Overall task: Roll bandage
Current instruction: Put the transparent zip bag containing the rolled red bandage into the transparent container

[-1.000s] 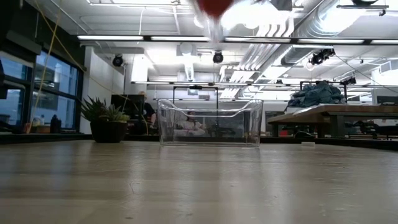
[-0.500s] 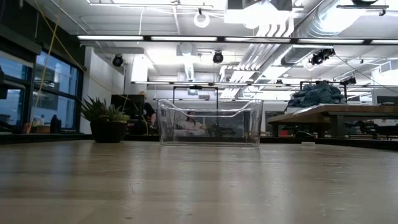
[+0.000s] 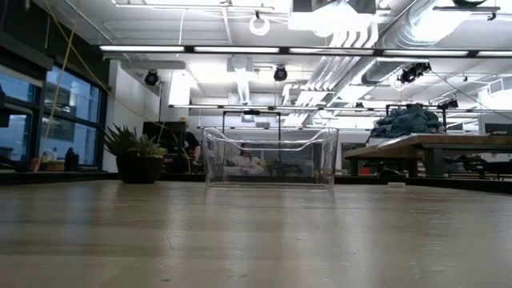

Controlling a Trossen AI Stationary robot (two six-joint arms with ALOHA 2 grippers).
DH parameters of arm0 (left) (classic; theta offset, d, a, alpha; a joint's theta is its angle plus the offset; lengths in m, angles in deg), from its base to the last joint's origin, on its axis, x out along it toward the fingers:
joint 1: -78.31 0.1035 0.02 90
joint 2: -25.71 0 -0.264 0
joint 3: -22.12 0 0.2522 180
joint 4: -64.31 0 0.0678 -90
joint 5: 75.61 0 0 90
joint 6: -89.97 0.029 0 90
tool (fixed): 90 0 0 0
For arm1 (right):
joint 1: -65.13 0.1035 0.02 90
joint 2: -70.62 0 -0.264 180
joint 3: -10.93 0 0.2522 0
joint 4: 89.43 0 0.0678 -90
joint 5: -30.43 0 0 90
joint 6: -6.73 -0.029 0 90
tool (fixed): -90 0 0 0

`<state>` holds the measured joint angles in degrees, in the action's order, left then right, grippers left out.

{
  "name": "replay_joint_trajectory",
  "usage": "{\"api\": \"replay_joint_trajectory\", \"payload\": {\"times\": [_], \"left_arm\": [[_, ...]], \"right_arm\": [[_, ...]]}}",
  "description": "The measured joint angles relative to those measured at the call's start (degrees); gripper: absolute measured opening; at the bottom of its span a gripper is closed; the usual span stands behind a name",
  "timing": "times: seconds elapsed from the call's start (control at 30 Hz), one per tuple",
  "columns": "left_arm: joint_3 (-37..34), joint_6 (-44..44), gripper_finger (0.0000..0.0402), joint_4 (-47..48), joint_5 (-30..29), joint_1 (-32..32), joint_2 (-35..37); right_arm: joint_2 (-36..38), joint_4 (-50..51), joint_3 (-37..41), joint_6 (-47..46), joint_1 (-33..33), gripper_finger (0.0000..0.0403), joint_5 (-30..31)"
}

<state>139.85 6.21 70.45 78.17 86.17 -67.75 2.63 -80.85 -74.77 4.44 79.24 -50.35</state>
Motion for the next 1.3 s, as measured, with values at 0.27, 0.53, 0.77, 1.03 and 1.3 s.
{"api": "replay_joint_trajectory", "payload": {"times": [0.27,0.53,0.77,1.03,1.3], "left_arm": [[0.0,-0.8,0.0000,0.0,0.5,0.4,-0.1],[0.0,-1.2,0.0000,0.0,1.5,0.4,0.3],[0.0,-1.2,0.0000,0.0,1.1,0.4,0.3],[0.0,-1.1,0.0000,0.0,0.3,0.4,0.3],[0.0,-0.1,0.0000,0.0,-0.5,0.4,0.3]], "right_arm": [[1.4,1.7,0.0,-2.3,0.1,0.0196,-4.4],[3.6,3.3,0.0,-4.8,0.2,0.0196,-5.5],[1.5,3.2,0.0,-4.2,0.0,0.0196,-5.6],[-0.8,-3.0,0.0,-2.2,0.0,0.0196,-4.4],[-2.6,-4.0,0.0,-2.2,0.0,0.0196,-5.2]]}}
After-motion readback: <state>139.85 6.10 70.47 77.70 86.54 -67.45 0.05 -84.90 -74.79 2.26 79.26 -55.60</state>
